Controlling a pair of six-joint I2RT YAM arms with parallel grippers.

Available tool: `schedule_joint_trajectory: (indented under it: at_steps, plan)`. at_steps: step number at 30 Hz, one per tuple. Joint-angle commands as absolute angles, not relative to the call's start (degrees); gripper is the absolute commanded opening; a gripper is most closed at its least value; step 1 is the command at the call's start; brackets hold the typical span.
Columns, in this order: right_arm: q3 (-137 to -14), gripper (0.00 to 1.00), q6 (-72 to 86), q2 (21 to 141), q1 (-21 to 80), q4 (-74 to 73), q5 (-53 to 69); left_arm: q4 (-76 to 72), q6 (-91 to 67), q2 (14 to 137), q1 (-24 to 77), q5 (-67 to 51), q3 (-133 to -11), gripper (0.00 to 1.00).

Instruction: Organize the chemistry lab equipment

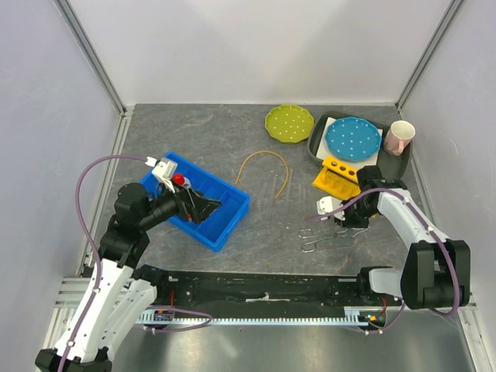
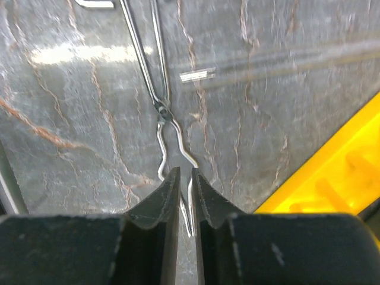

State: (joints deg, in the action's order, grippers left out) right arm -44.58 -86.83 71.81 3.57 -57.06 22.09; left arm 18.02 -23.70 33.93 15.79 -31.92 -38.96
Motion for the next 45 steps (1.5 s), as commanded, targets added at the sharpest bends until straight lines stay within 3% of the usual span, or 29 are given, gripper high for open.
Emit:
schedule_joint_trajectory:
  at_steps: [1,10,18,29,33,45]
  plan:
    - [-47.20,0.22,-89.20,74.70,-2.09,-59.15,22.06,20.65,-25.41,30.24,16.43,-33.66,-36.14,1.00]
    - [-46.67,0.30,-92.99,81.47,-3.96,-56.35,20.65,21.01,-23.12,27.51,16.44,-32.34,-33.58,1.00]
    - [-45.62,0.30,-93.34,84.81,-3.87,-53.79,21.18,20.74,-23.55,26.63,16.43,-32.96,-32.87,1.00]
    - [-39.20,0.18,-92.81,86.22,-3.87,-47.37,19.16,19.60,-23.99,27.51,16.35,-34.89,-32.34,1.00]
    - [-38.58,0.00,-93.34,85.96,-3.96,-47.90,20.04,18.55,-24.70,28.30,16.44,-36.65,-31.91,1.00]
    - [-42.89,0.00,-90.09,79.63,-3.95,-56.15,27.77,17.14,-31.54,31.99,20.47,-37.53,-31.20,0.99]
